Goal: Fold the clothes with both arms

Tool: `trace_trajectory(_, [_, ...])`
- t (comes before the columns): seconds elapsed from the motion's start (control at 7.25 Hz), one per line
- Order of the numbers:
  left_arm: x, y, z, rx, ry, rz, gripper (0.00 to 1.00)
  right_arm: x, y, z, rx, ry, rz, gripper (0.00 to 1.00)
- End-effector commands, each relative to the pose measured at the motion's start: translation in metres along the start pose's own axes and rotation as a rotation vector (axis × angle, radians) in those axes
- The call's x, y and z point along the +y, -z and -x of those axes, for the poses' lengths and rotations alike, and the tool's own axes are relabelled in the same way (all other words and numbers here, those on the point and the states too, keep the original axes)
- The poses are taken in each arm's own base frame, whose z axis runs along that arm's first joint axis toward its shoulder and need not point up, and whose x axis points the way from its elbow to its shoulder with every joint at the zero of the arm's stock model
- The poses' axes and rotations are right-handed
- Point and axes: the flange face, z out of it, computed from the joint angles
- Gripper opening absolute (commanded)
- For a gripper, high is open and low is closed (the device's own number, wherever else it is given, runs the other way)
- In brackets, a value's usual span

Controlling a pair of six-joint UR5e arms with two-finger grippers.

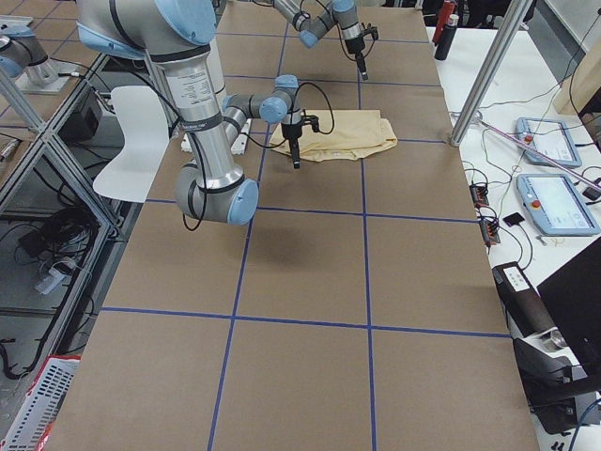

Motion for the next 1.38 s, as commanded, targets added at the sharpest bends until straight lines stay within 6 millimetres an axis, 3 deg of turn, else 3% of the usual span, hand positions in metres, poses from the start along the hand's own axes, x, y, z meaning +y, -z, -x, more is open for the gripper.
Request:
trace_trajectory(0.0, [0.000, 0.000, 0.000, 0.000, 0.000, 0.000, 1.00, -0.028, 0.028, 0.004, -0.058, 0.079, -0.082, 1.00])
trace_trajectory(0.28, [0.000, 0.000, 0.000, 0.000, -0.002, 0.000, 1.00, -0.054, 0.043, 0.003, -0.154, 0.063, -0.171, 1.00])
trace_trajectory(0.69, [0.000, -0.001, 0.001, -0.001, -0.003, 0.001, 1.00, -0.106, 0.037, 0.065, -0.173, 0.097, -0.323, 0.97])
trace_trajectory(0.97, [0.000, -0.002, 0.002, -0.004, -0.001, 0.002, 1.00, -0.113, 0.033, 0.064, -0.137, 0.131, -0.348, 0.77])
trace_trajectory(1.24, [0.002, -0.010, 0.008, -0.012, 0.001, 0.006, 1.00, -0.120, 0.016, 0.069, -0.089, 0.157, -0.346, 0.73])
